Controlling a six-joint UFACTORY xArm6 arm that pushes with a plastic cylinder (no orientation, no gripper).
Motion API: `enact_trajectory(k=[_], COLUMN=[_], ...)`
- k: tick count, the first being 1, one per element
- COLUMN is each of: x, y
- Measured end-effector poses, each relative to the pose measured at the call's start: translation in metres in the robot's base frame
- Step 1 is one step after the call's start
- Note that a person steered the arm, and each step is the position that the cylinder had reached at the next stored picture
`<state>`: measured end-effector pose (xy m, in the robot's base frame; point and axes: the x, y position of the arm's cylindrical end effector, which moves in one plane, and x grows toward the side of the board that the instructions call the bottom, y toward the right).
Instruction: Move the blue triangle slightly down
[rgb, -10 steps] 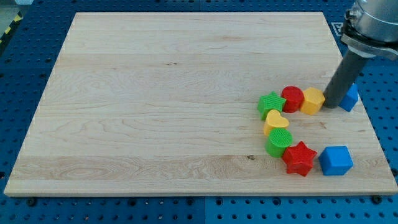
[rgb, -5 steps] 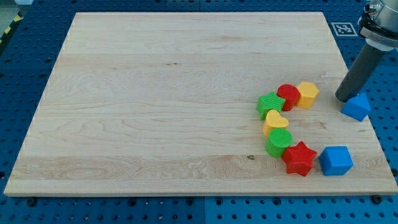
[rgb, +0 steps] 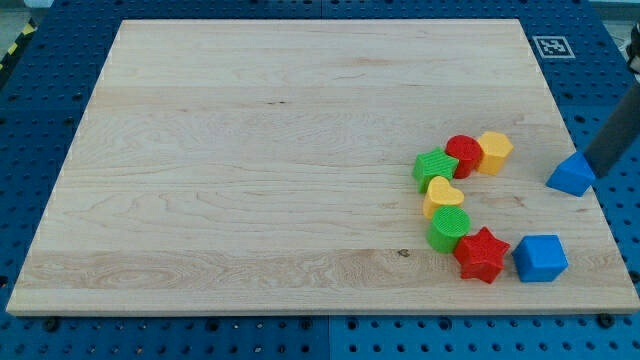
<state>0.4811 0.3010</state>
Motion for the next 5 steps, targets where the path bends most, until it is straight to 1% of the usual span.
enact_trajectory(k=[1,2,5], x=[0.035,0.041,0.022], y=[0.0,0.0,0.0])
